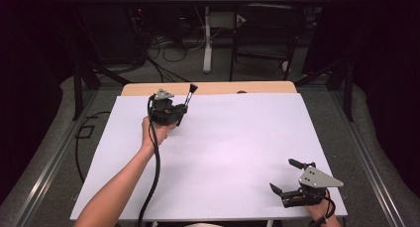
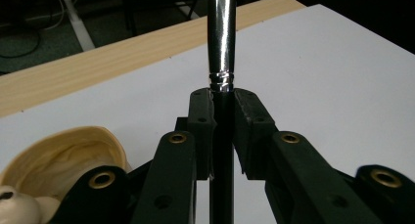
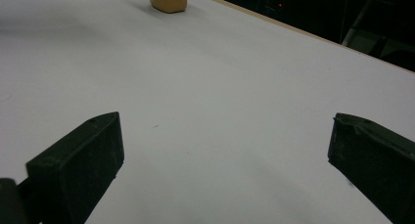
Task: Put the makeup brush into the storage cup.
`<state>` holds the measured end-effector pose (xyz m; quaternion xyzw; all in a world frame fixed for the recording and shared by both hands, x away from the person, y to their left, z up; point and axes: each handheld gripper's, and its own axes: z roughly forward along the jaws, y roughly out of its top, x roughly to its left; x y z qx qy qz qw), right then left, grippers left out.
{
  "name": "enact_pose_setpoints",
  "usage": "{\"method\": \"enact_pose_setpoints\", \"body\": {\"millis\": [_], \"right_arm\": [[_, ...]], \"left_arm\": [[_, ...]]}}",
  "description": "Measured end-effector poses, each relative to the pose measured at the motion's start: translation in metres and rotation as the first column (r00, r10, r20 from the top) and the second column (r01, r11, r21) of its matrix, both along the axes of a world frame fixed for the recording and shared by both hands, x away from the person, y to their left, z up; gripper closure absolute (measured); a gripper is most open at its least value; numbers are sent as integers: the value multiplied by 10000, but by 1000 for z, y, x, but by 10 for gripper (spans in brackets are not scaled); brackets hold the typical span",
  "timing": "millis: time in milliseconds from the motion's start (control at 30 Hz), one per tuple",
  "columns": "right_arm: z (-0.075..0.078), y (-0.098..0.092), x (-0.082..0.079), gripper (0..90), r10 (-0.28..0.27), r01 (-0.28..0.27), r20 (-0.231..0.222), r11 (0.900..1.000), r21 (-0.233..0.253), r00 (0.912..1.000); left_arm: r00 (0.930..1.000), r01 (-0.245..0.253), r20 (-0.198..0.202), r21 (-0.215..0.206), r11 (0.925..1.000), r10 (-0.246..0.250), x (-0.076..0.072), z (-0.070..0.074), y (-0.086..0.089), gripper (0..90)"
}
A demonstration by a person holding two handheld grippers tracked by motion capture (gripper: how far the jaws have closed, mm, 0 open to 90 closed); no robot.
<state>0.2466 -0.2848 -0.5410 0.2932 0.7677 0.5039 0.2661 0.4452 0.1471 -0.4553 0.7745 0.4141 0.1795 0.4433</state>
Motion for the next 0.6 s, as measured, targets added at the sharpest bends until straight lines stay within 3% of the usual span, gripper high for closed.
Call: {"method": "enact_pose_setpoints", "body": {"millis": [233, 600], "right_arm": [[0, 0, 0, 0, 18, -18, -3, 10000, -3, 10000], [0, 0, 0, 0, 5, -5, -12, 10000, -7, 10000]], "left_arm": [[9971, -379, 655, -70, 9993, 383, 2, 4, 6, 789], [9880, -879, 1248, -339, 9956, 915, 8, 4, 15, 789]]}}
